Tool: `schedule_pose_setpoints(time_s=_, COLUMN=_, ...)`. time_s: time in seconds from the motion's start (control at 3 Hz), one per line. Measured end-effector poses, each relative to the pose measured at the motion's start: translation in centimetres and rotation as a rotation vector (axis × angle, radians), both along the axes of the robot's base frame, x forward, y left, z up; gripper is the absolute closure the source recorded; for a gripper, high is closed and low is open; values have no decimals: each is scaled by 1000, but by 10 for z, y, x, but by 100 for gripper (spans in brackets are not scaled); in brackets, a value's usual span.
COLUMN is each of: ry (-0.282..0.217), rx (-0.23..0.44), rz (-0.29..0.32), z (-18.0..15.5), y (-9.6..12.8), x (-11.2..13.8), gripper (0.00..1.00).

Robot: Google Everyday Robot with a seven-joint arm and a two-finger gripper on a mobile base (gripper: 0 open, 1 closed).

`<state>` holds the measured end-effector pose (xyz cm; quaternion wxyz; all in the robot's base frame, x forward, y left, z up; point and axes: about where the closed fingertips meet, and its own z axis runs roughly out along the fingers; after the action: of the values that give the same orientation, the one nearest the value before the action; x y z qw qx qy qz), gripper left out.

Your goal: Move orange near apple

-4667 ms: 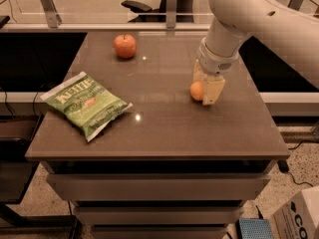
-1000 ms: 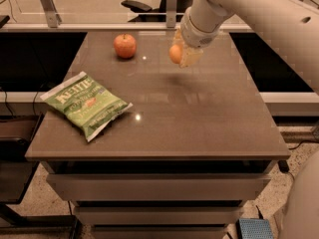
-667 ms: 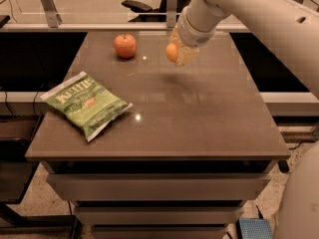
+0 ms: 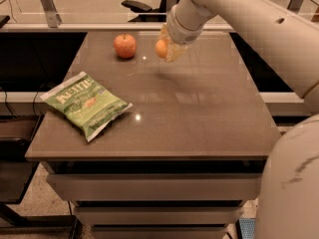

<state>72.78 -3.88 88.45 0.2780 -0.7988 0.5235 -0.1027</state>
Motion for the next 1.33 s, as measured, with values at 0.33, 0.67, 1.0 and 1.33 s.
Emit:
schedule_pose_setpoints(time_s=0.33, ry=-13, rx=18, rz=11, z=-6, y=12, x=12, gripper=100)
schedule_pose_setpoints(time_s=0.67, ry=-27, rx=41, rz=20, z=-11, y=22, x=22, gripper=100)
schedule_pose_setpoints(time_s=1.0, ry=-46, rx=73, rz=33, z=-13, y=32, x=31, gripper=100)
schedule_pose_setpoints(time_s=1.33, ry=-68, rx=101, rz=42, z=-13, y=40, x=40, gripper=100)
